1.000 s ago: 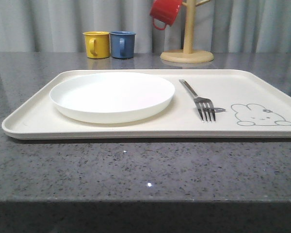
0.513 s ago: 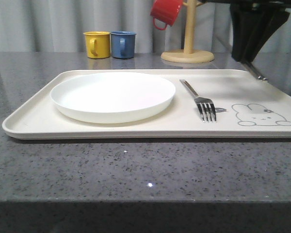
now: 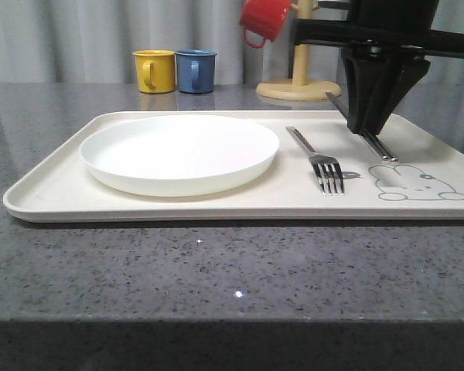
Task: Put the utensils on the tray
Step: 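Lower the chopsticks onto the tray next to the fork with the right gripper, then open the right gripper and lift it off the chopsticks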
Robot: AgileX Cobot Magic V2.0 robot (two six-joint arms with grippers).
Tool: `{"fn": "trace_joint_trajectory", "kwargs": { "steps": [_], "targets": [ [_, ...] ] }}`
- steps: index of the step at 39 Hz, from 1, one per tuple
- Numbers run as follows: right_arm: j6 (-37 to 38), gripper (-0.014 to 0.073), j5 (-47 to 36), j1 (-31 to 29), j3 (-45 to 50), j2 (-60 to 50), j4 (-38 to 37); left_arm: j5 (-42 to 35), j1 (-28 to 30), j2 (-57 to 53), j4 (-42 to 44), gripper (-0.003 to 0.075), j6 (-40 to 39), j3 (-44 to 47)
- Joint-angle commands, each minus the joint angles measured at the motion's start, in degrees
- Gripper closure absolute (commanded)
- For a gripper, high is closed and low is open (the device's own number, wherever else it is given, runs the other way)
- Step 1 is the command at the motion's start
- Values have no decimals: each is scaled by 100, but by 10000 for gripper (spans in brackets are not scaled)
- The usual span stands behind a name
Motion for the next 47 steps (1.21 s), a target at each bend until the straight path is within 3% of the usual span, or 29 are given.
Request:
{"fn": "trace_joint_trajectory", "kwargs": {
  "steps": [1,29,47],
  "targets": [
    [15,588,577,-2,-172,-239,35,-465,-30,59,-14,738,-6,-163],
    [15,581,583,-2,-155,58,-29,-465,-30,59,-14,738,-6,-163],
    [15,349,583,-12,-185,-22,-35,-465,-30,59,-14,738,-6,-163]
  ]
}}
